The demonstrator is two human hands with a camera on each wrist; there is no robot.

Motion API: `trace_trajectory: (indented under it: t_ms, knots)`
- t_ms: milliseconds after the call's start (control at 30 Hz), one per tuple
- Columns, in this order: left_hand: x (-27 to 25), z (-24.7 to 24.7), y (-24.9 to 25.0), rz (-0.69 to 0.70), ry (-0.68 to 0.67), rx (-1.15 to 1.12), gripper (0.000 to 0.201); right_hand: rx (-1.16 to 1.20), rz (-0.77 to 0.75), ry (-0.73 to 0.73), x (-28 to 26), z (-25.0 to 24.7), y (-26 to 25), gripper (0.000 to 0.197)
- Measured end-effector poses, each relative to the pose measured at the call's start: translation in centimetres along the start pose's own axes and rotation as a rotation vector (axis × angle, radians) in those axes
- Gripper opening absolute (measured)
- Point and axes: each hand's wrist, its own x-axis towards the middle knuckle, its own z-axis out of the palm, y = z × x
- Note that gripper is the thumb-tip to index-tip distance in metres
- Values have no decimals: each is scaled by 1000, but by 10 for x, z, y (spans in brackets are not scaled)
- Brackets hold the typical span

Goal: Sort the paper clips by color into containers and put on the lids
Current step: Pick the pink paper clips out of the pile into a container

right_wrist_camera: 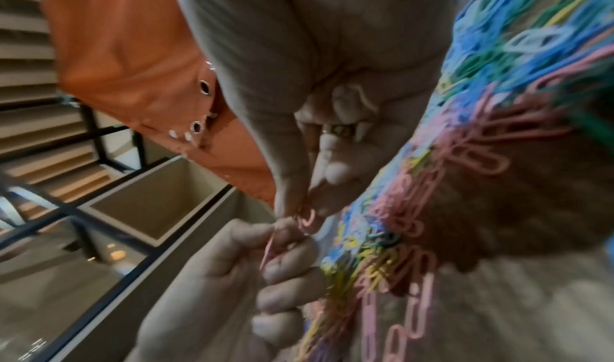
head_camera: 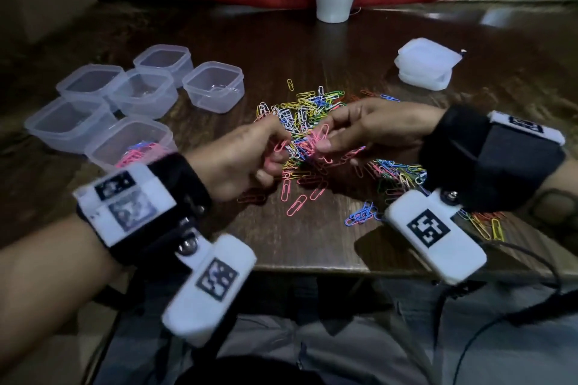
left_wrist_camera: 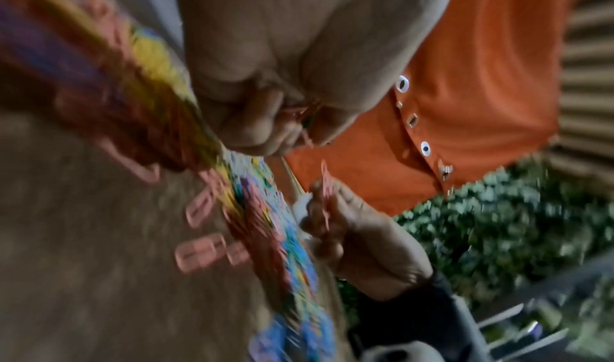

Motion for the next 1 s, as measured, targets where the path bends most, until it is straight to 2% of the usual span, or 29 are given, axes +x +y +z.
trace_trajectory:
  t_ms: [67, 167, 267, 333, 400, 467, 500, 567, 633, 667, 733, 833, 933, 1000]
  knots:
    - [-2, 9, -6, -59, -46, -308, 30, -67, -62, -9, -2, 6, -13, 16]
    - [-5, 13, -7, -83, -46, -658, 34, -138, -118, 27, -3, 15, -31, 8]
    - [-4, 20, -11, -45, 3, -869, 30, -238, -135, 99, 3, 30, -39, 7]
    - [-1, 26, -16, -33, 67, -994, 31, -451, -152, 173, 9, 43, -40, 1]
    - [0, 29, -20, -12, 74, -1052, 36, -717, -180, 246, 13, 48, -41, 10]
    - [0, 28, -21, 45, 51, -1071, 48, -793, -222, 291, 10, 45, -44, 15]
    - [0, 27, -21, 71, 25, -1077, 53, -748, -246, 315, 8, 39, -46, 13]
    - [-4, 21, -20, 95, -22, -1088, 51, -562, -293, 427, 3, 20, -47, 3]
    - [-7, 11, -18, 74, 16, -1098, 46, -530, -253, 494, 1, -1, -38, 8]
    - [-7, 5, -16, 53, 45, -1060, 44, -594, -170, 445, 2, -7, -30, 7]
    - [-8, -5, -9, 1, 60, -817, 39, -773, -12, 288, 5, -5, -11, 6]
    - [-9, -8, 1, -17, 51, -169, 37, -890, -10, 217, 18, 9, 2, 15]
    - [-16, -1, 5, 126, 76, 585, 43, -901, -26, 223, 29, 16, -1, 16]
    - [-17, 3, 5, 228, 96, 966, 42, -922, 32, 220, 34, 15, -1, 18]
